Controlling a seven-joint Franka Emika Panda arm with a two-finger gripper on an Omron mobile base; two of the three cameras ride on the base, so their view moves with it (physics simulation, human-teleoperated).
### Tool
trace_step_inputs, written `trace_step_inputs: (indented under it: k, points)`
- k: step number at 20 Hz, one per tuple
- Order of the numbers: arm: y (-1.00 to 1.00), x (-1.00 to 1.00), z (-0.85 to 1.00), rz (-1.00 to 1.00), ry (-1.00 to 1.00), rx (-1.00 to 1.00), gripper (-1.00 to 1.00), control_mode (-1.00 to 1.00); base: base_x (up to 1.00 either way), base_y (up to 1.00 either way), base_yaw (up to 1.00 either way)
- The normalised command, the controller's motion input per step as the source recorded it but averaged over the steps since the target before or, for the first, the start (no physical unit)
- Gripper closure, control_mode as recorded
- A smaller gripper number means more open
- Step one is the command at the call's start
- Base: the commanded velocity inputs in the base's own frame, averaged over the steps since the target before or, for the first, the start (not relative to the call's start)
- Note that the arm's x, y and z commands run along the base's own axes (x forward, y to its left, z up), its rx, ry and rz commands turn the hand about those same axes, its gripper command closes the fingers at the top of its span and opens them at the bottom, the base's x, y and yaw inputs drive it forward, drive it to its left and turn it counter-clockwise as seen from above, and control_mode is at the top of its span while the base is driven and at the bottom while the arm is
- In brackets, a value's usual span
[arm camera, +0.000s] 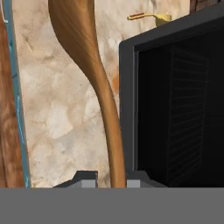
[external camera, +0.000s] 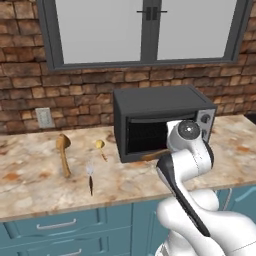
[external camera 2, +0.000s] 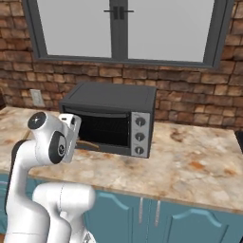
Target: Organize the utensils by type. Pick up the wooden spoons from the counter and place them in the open cabinet. Then pick up the metallic utensils from the counter and place them in the open drawer.
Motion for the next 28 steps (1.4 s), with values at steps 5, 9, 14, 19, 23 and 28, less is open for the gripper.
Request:
trace_step_inputs:
  k: [5,9,14,19,23,28]
  points:
    - [0.0,0.0,0.0,0.0,0.0,0.0,1.0,1.0,-0.42,-0.2,0.05]
    - [0.0,0.0,0.0,0.0,0.0,0.0,1.0,1.0,-0.6,-0.35,0.01]
    - [0.0,0.0,0.0,0.0,0.0,0.0,1.0,1.0,-0.39,-0.35,-0.04]
    - [0.0,0.0,0.0,0.0,0.0,0.0,1.0,1.0,-0.23,-0.37,-0.26]
    - [0.0,0.0,0.0,0.0,0.0,0.0,1.0,1.0,-0.2,-0.51,-0.38]
    - [0.0,0.0,0.0,0.0,0.0,0.0,1.0,1.0,-0.17,-0.5,-0.48]
